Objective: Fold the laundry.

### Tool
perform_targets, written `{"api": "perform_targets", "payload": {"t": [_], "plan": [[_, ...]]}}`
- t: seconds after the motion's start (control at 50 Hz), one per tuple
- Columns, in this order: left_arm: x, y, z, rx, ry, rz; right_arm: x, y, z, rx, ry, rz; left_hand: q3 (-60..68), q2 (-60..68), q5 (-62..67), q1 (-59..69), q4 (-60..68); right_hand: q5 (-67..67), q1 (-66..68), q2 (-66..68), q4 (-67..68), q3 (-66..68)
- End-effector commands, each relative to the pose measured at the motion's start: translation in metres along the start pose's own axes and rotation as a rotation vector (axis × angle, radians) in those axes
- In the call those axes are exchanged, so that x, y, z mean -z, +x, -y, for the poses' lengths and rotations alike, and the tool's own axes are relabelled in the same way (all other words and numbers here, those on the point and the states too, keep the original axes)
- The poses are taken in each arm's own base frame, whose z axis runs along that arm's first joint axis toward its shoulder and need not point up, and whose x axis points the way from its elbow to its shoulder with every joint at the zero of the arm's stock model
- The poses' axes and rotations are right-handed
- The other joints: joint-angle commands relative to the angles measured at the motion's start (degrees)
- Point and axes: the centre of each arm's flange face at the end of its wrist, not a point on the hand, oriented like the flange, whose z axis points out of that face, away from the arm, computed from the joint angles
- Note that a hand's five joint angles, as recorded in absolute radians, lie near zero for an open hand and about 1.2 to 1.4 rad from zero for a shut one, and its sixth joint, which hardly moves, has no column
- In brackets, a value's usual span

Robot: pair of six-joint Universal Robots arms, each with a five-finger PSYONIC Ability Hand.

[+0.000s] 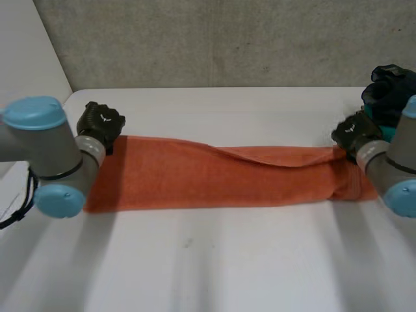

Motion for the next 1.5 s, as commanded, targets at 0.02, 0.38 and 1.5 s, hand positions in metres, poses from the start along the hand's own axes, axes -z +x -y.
{"api": "perform_targets", "payload": {"t": [0.02,0.38,1.5], "plan": [[-0.039,0.015,-0.011,0.013,0.003,0.065,-0.037,-0.003,0.006,-0.012,0.091,-0.132,11.4,11.2,14.0,13.2,11.1,12.0,16.0,12.5,11.3,11.6],[-0.013,0.02,0.032,0.086,0.163,0.101,-0.027,0.005,0.021,-0.232,0.133,-0.143,-58.6,-58.8,-56.0,-56.8,-58.9,-58.0,-54.0,-57.5,-58.7,-58.4],[0.086,0.012,0.033,0.517,0.159,-0.063,0.023,0.094,-0.169,-0.2,-0.304,-0.154,-58.6,-58.8,-56.0,-56.8,-58.9,12.0,16.0,12.5,11.3,11.6]]}}
